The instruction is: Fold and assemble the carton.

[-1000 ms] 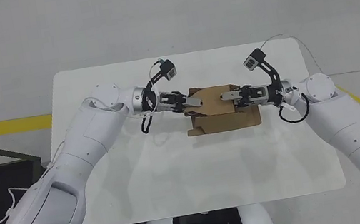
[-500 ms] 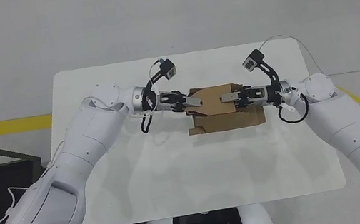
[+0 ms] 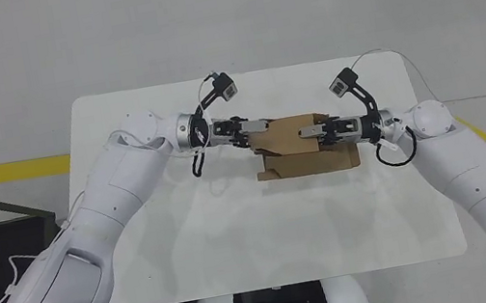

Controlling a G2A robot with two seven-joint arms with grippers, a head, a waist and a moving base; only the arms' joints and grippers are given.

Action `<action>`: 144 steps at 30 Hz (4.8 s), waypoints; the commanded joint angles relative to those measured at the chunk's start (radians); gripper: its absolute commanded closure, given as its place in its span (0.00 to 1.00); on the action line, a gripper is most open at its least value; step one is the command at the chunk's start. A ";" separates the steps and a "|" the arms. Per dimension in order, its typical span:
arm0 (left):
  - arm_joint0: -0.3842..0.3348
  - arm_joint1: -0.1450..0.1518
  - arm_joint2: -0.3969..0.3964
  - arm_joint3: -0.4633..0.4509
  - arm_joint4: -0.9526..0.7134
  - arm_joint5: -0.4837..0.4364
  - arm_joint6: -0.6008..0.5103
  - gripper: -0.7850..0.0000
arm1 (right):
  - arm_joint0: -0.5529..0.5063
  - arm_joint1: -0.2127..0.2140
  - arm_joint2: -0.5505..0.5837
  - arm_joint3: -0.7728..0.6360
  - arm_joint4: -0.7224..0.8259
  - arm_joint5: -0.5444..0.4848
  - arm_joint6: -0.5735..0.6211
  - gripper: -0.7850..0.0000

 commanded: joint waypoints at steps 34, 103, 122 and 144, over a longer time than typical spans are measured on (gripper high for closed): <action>-0.038 -0.048 0.020 -0.046 0.039 -0.025 0.026 0.00 | 0.012 -0.022 -0.024 0.028 -0.016 0.006 0.006 1.00; -0.002 -0.047 -0.038 0.050 0.050 -0.087 0.087 0.00 | 0.004 -0.048 -0.029 -0.013 0.010 0.045 0.045 1.00; 0.014 -0.043 -0.058 0.060 0.070 -0.089 0.089 0.00 | 0.007 -0.040 0.023 0.050 0.003 0.009 0.009 1.00; 0.044 -0.056 -0.042 0.001 0.064 -0.071 0.072 0.00 | 0.010 -0.053 0.067 0.142 0.017 -0.066 -0.067 1.00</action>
